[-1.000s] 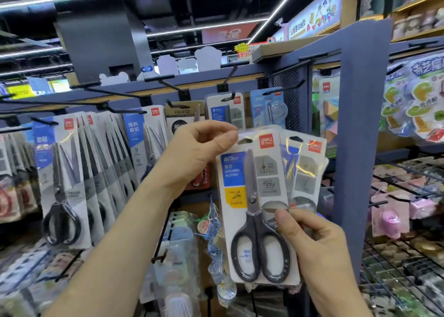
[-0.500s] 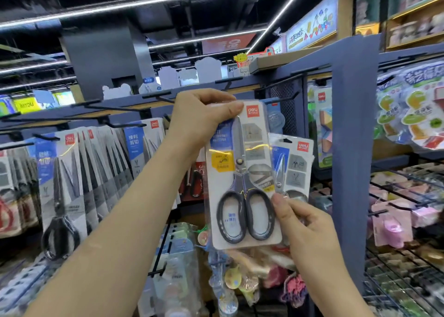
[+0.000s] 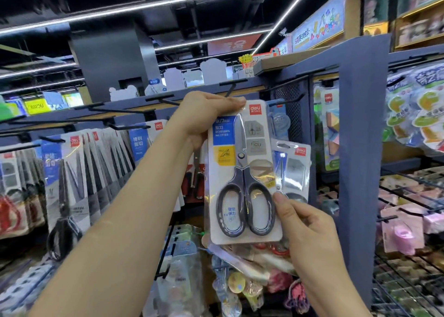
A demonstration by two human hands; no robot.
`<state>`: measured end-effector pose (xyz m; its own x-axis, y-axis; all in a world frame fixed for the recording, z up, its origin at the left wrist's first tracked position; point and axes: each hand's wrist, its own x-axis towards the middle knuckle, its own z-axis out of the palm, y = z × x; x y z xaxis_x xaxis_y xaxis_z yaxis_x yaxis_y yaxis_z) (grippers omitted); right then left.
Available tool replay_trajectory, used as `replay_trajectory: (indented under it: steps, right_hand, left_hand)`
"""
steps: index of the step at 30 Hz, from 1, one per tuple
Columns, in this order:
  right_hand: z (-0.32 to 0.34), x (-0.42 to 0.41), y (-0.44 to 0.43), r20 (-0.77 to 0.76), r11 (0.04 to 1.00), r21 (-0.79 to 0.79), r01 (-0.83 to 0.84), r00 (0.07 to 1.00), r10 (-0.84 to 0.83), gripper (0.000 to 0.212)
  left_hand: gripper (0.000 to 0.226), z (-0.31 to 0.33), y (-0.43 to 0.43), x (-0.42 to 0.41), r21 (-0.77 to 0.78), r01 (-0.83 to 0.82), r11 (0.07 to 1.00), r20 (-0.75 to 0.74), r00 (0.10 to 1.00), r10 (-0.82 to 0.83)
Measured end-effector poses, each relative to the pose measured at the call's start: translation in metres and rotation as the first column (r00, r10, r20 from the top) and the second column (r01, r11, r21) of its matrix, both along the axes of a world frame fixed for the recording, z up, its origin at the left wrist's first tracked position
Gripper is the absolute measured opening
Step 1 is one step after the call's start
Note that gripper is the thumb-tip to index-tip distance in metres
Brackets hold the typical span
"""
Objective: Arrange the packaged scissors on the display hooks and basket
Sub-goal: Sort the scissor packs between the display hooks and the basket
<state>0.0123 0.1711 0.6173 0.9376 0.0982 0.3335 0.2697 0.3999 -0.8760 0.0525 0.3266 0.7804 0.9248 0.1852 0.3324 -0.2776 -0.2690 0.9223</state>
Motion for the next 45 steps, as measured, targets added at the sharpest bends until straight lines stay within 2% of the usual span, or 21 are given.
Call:
replay_trajectory:
  steps: [3,5,7,10,12,14,16,18,20,22,25,29,33,36,39,40,41,42,43,45]
  right_hand:
    - [-0.001,0.001,0.002,-0.057,0.999,0.04,-0.017,0.998,0.019,0.036]
    - [0.0,0.0,0.003,-0.063,0.998,0.052,-0.021,0.998,0.024,0.035]
    - [0.0,0.0,0.004,-0.068,0.996,0.087,-0.026,0.997,0.032,0.03]
    - [0.002,0.003,0.004,-0.065,0.997,0.081,-0.012,0.998,0.018,0.027]
    - [0.002,0.006,0.003,-0.041,0.999,0.031,0.02,0.999,-0.019,0.026]
    - [0.001,0.007,0.002,-0.004,0.998,-0.031,0.047,0.999,-0.047,0.029]
    - [-0.003,0.01,-0.002,0.063,0.979,-0.176,0.098,0.994,-0.089,0.035]
    - [-0.011,0.016,-0.005,0.152,0.905,-0.365,0.218,0.973,-0.172,0.023]
    - [-0.02,0.022,-0.009,0.25,0.799,-0.497,0.338,0.938,-0.242,0.033]
    - [-0.029,0.026,-0.014,0.31,0.744,-0.526,0.411,0.908,-0.282,0.042]
    - [-0.032,0.025,-0.023,0.317,0.789,-0.451,0.418,0.901,-0.296,0.043]
    - [-0.024,0.02,-0.035,0.176,0.945,-0.294,0.146,0.98,-0.096,0.07]
    - [-0.027,0.022,-0.042,0.13,0.967,-0.234,0.1,0.989,-0.071,0.098]
    - [-0.033,0.026,-0.042,0.08,0.99,-0.136,0.032,0.997,-0.021,0.102]
    - [-0.033,0.027,-0.04,0.05,0.996,-0.073,-0.059,0.997,0.062,0.102]
    - [-0.033,0.028,-0.039,0.044,0.994,-0.067,-0.088,0.995,0.091,0.099]
    - [-0.035,0.029,-0.038,0.038,0.991,-0.07,-0.118,0.992,0.12,0.094]
    - [-0.036,0.029,-0.037,0.029,0.986,-0.083,-0.142,0.989,0.145,0.09]
    - [-0.037,0.029,-0.035,0.022,0.982,-0.101,-0.161,0.986,0.164,0.087]
    - [-0.039,0.028,-0.033,0.027,0.972,-0.129,-0.194,0.98,0.199,0.084]
  left_hand:
    - [0.024,0.002,0.002,0.003,-0.077,0.032,0.996,-0.094,0.995,-0.04]
    - [0.022,0.0,0.001,0.002,-0.127,0.046,0.991,-0.102,0.993,-0.059]
    - [0.027,-0.008,0.0,0.0,-0.183,0.042,0.982,-0.034,0.998,-0.049]
    - [0.06,-0.036,0.006,-0.013,-0.198,0.004,0.98,0.118,0.993,0.019]
    - [0.074,-0.066,0.008,-0.032,-0.139,-0.028,0.99,0.167,0.985,0.051]
    - [0.071,-0.092,0.007,-0.047,-0.05,-0.07,0.996,0.201,0.976,0.079]
    - [0.065,-0.107,0.011,-0.048,-0.042,-0.146,0.988,0.223,0.963,0.151]
    - [0.063,-0.111,0.018,-0.039,-0.042,-0.23,0.972,0.232,0.944,0.234]
    - [0.064,-0.113,0.027,-0.02,0.004,-0.325,0.946,0.249,0.916,0.314]
    - [0.064,-0.114,0.034,0.003,0.064,-0.38,0.923,0.283,0.894,0.348]
    - [0.065,-0.114,0.04,0.04,0.142,-0.44,0.887,0.303,0.872,0.384]
    - [0.065,-0.119,0.047,0.078,0.225,-0.5,0.836,0.317,0.849,0.423]
    - [0.058,-0.124,0.046,0.09,0.32,-0.595,0.737,0.35,0.797,0.492]
    - [0.057,-0.122,0.041,0.084,0.385,-0.619,0.685,0.353,0.784,0.51]
    - [0.041,-0.125,0.035,0.068,0.424,-0.629,0.651,0.366,0.777,0.513]
    - [0.032,-0.127,0.031,0.059,0.364,-0.588,0.722,0.342,0.806,0.484]
    - [0.025,-0.126,0.023,0.047,0.238,-0.469,0.85,0.269,0.873,0.407]
    - [0.023,-0.125,0.013,0.034,0.088,-0.282,0.955,0.164,0.95,0.265]
    - [0.026,-0.123,0.002,0.022,-0.06,-0.086,0.994,0.072,0.993,0.091]
    - [0.029,-0.119,-0.014,0.006,-0.133,0.127,0.983,0.011,0.992,-0.127]
